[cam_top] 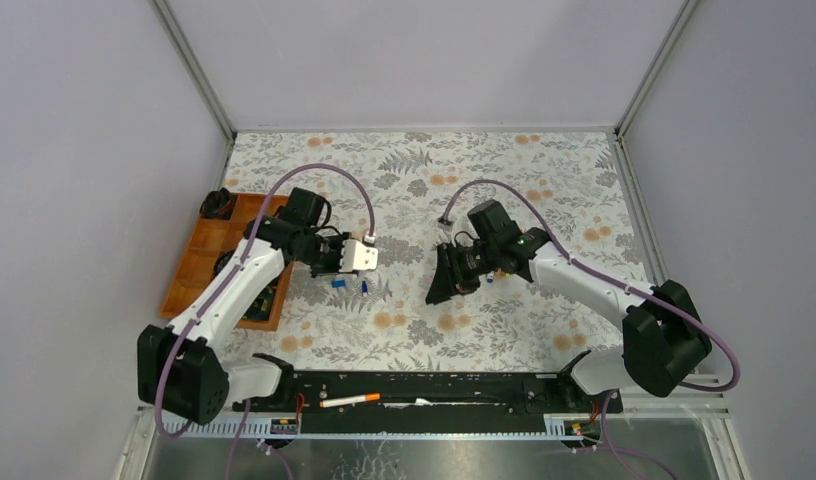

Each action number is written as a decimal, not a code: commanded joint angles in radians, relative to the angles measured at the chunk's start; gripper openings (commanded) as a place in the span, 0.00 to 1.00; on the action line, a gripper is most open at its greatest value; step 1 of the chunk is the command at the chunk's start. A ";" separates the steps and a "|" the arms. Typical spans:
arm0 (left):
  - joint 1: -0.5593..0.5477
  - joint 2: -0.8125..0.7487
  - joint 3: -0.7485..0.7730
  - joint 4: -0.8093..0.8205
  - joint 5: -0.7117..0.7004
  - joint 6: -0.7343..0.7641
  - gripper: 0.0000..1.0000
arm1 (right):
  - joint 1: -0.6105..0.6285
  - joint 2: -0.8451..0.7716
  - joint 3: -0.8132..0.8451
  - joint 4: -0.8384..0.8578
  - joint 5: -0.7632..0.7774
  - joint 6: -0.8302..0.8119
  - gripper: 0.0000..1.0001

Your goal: Open the pen caps

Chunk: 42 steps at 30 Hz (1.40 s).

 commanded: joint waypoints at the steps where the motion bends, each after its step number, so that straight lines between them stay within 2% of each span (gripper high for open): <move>1: -0.020 0.096 -0.032 0.220 0.109 -0.263 0.00 | -0.014 0.027 0.076 -0.058 0.401 -0.035 0.00; 5: -0.046 0.205 -0.031 0.318 0.076 -0.414 0.02 | -0.014 0.049 0.080 -0.019 0.649 -0.016 0.00; 12: -0.094 0.357 0.000 0.450 -0.025 -0.558 0.04 | -0.013 0.183 0.117 0.088 0.900 -0.007 0.00; 18: -0.110 0.450 0.039 0.464 -0.086 -0.628 0.08 | -0.015 0.334 0.173 0.139 1.011 -0.034 0.00; 25: -0.109 0.510 0.041 0.463 -0.145 -0.666 0.20 | -0.017 0.445 0.229 0.135 1.088 -0.070 0.00; 33: -0.110 0.549 0.048 0.464 -0.169 -0.696 0.38 | -0.038 0.484 0.213 0.122 1.123 -0.089 0.27; 38: -0.110 0.539 0.049 0.457 -0.161 -0.702 0.47 | -0.038 0.478 0.196 0.110 1.135 -0.094 0.35; 42: -0.110 0.515 0.074 0.424 -0.148 -0.709 0.49 | -0.038 0.470 0.186 0.101 1.142 -0.097 0.38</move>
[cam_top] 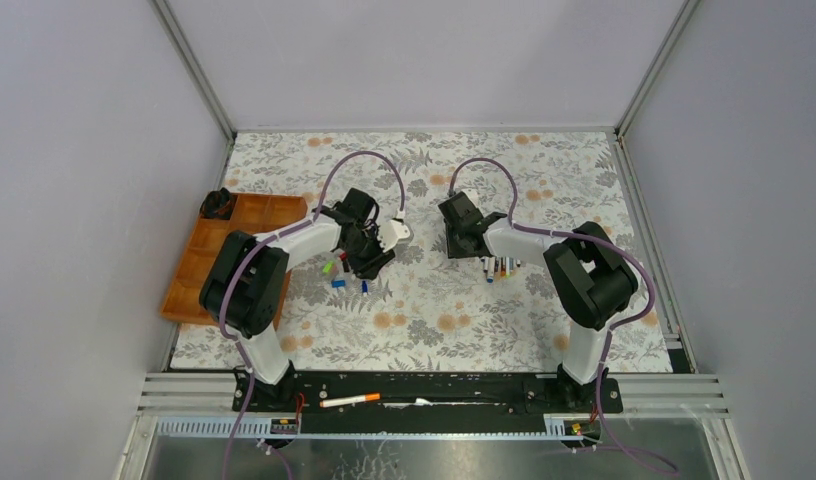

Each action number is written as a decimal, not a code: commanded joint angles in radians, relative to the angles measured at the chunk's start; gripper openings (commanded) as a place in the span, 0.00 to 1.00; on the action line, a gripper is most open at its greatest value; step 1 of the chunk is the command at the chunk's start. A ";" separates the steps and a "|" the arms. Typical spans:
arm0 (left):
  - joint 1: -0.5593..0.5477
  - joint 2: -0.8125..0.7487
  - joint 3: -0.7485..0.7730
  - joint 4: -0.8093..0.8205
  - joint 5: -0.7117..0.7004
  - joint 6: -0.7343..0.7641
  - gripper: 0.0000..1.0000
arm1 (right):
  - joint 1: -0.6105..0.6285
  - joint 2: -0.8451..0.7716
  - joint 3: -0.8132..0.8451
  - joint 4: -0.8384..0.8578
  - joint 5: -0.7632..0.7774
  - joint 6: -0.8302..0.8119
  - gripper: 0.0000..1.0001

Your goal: Open the pen caps

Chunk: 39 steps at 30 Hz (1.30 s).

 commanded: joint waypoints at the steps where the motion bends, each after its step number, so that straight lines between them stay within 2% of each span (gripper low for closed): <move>1: -0.002 -0.025 0.051 -0.011 0.002 -0.020 0.49 | -0.014 0.015 -0.030 -0.042 0.061 -0.020 0.39; 5: -0.001 -0.081 0.123 -0.079 0.018 -0.054 0.52 | -0.015 0.006 -0.035 -0.046 0.061 -0.022 0.43; 10: 0.020 -0.175 0.244 -0.179 0.042 -0.110 0.64 | -0.015 -0.035 -0.031 -0.059 0.053 -0.018 0.44; 11: 0.031 -0.200 0.256 -0.186 0.062 -0.113 0.77 | -0.014 -0.051 -0.029 -0.065 0.051 -0.016 0.45; 12: 0.043 -0.224 0.262 -0.189 0.072 -0.115 0.83 | -0.014 -0.069 -0.025 -0.071 0.048 -0.016 0.47; 13: 0.056 -0.252 0.263 -0.187 0.076 -0.117 0.96 | -0.015 -0.088 -0.019 -0.079 0.046 -0.015 0.53; 15: 0.081 -0.302 0.261 -0.180 0.066 -0.127 0.98 | -0.015 -0.141 -0.010 -0.100 0.037 -0.010 0.78; 16: 0.100 -0.324 0.259 -0.172 0.058 -0.139 0.99 | -0.014 -0.170 -0.007 -0.114 0.034 -0.007 0.96; 17: 0.122 -0.343 0.255 -0.154 0.051 -0.165 0.98 | -0.014 -0.206 -0.007 -0.121 0.034 -0.005 0.99; 23: 0.385 -0.441 0.158 0.079 0.084 -0.373 0.98 | -0.016 -0.449 -0.045 -0.114 0.155 -0.016 1.00; 26: 0.416 -0.446 0.080 0.211 -0.002 -0.490 0.98 | -0.022 -0.555 -0.076 -0.089 0.290 -0.047 1.00; 28: 0.416 -0.433 0.022 0.276 -0.040 -0.512 0.98 | -0.042 -0.632 -0.117 -0.048 0.382 -0.065 1.00; 30: 0.420 -0.425 -0.062 0.366 -0.037 -0.539 0.98 | -0.060 -0.694 -0.196 0.058 0.499 -0.137 1.00; 31: 0.421 -0.426 -0.110 0.417 -0.025 -0.546 0.98 | -0.063 -0.727 -0.276 0.181 0.560 -0.234 1.00; 35: 0.421 -0.402 -0.303 0.667 0.001 -0.568 0.98 | -0.083 -0.797 -0.700 0.922 0.709 -0.661 1.00; 36: 0.421 -0.390 -0.331 0.717 0.000 -0.577 0.98 | -0.098 -0.797 -0.757 1.047 0.726 -0.693 1.00; 39: 0.421 -0.358 -0.415 0.892 -0.002 -0.599 0.98 | -0.179 -0.809 -0.822 1.044 0.730 -0.543 1.00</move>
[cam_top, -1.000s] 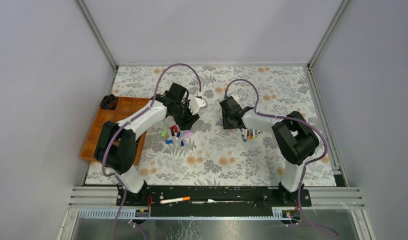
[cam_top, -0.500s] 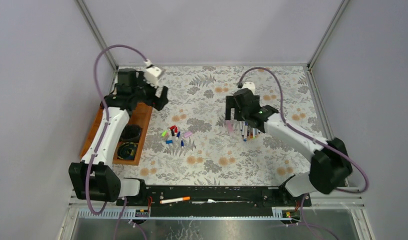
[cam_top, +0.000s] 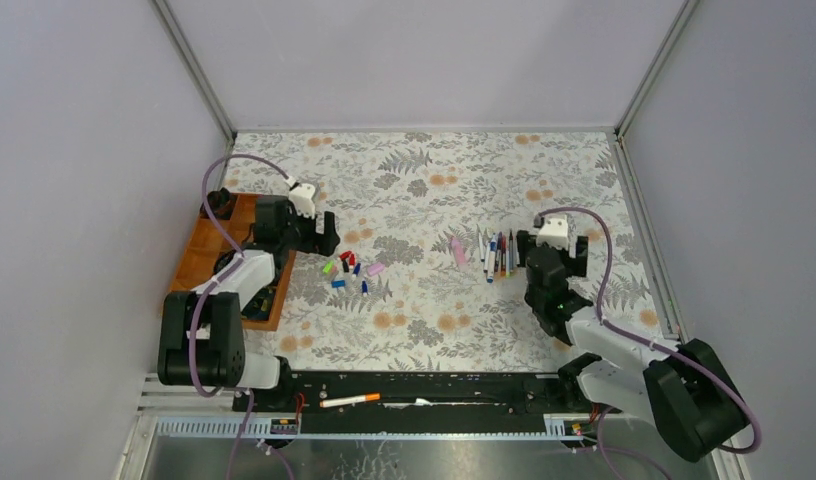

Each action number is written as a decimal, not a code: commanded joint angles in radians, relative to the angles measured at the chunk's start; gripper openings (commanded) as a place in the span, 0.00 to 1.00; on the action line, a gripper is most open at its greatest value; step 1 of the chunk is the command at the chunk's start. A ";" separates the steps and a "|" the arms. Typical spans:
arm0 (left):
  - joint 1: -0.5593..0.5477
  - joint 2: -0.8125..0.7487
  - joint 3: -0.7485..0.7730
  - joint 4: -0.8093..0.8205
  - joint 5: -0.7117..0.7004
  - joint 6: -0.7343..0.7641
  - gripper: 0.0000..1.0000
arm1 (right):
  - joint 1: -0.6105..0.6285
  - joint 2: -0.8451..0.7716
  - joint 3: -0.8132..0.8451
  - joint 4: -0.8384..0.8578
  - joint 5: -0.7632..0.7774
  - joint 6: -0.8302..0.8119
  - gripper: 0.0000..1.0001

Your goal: Open the pen caps

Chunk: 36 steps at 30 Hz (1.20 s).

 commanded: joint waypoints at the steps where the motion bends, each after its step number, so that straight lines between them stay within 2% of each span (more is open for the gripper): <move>1: 0.000 0.035 -0.113 0.437 -0.006 -0.064 0.98 | -0.105 -0.020 -0.097 0.394 0.132 -0.023 1.00; 4: 0.000 0.057 -0.195 0.628 -0.027 -0.069 0.99 | -0.200 0.011 -0.135 0.421 0.076 0.070 1.00; 9: -0.003 0.106 -0.269 0.803 -0.067 -0.067 0.98 | -0.320 0.145 -0.154 0.505 -0.026 0.174 1.00; 15: -0.002 0.102 -0.381 0.984 -0.096 -0.082 0.98 | -0.335 0.332 -0.155 0.659 -0.117 0.149 1.00; 17: -0.002 0.095 -0.467 1.127 -0.117 -0.091 0.98 | -0.337 0.375 -0.165 0.723 -0.144 0.131 1.00; 19: -0.002 0.142 -0.580 1.396 -0.105 -0.096 0.99 | -0.337 0.413 -0.195 0.829 -0.201 0.094 1.00; 20: -0.002 0.140 -0.605 1.453 -0.095 -0.091 0.99 | -0.336 0.424 -0.223 0.912 -0.253 0.070 1.00; 21: -0.002 0.117 -0.605 1.395 -0.092 -0.078 0.99 | -0.336 0.437 -0.259 0.975 -0.324 0.037 1.00; 23: -0.002 0.134 -0.581 1.383 -0.106 -0.092 0.99 | -0.336 0.526 -0.323 1.194 -0.438 -0.014 1.00; 24: -0.001 0.135 -0.544 1.332 -0.120 -0.100 0.99 | -0.330 0.564 -0.315 1.211 -0.451 -0.038 1.00; 26: -0.001 0.137 -0.476 1.194 -0.134 -0.109 0.99 | -0.333 0.534 -0.259 1.067 -0.410 -0.003 1.00; 28: 0.000 0.142 -0.475 1.201 -0.126 -0.120 0.98 | -0.377 0.498 -0.165 0.843 -0.406 0.058 1.00; 30: 0.000 0.142 -0.474 1.198 -0.126 -0.119 0.98 | -0.454 0.491 -0.098 0.695 -0.489 0.129 1.00; 32: 0.000 0.140 -0.473 1.192 -0.125 -0.120 0.98 | -0.492 0.486 -0.090 0.668 -0.540 0.156 1.00; 36: 0.000 0.139 -0.474 1.192 -0.126 -0.120 0.98 | -0.493 0.481 -0.103 0.691 -0.542 0.151 1.00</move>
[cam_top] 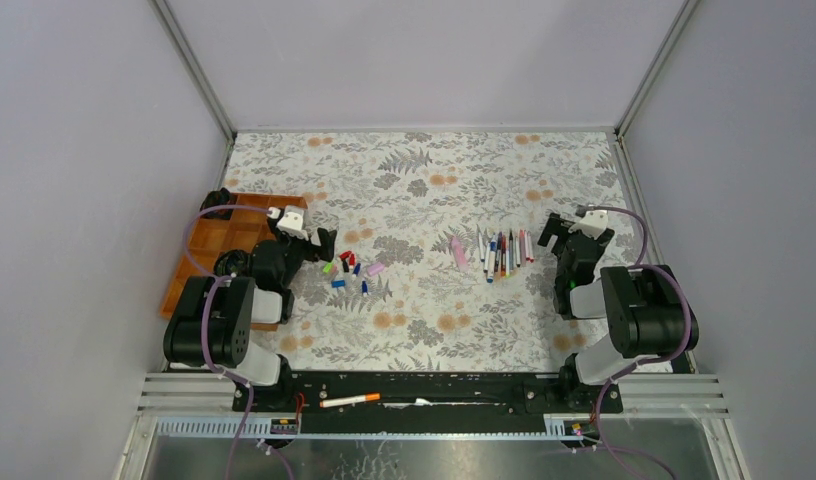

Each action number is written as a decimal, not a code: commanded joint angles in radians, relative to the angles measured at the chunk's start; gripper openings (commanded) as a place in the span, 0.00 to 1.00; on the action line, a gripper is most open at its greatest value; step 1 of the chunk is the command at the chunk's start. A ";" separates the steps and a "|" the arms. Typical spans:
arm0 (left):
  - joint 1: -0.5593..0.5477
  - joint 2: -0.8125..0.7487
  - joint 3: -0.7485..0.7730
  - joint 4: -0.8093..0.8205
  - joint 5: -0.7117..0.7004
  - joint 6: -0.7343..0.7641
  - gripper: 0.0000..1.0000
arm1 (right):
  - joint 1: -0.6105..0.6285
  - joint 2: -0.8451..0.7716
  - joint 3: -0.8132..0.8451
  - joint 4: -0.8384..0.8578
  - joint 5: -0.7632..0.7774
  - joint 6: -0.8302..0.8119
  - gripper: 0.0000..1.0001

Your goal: Open the pen caps

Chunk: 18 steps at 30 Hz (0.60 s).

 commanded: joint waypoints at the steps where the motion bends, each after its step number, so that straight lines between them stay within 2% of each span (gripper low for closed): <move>1: 0.000 0.005 0.003 0.026 -0.024 -0.005 0.98 | -0.004 -0.029 -0.012 -0.038 -0.055 0.033 1.00; 18: 0.000 0.008 0.006 0.022 -0.027 -0.006 0.99 | -0.004 -0.022 -0.013 -0.018 -0.059 0.029 1.00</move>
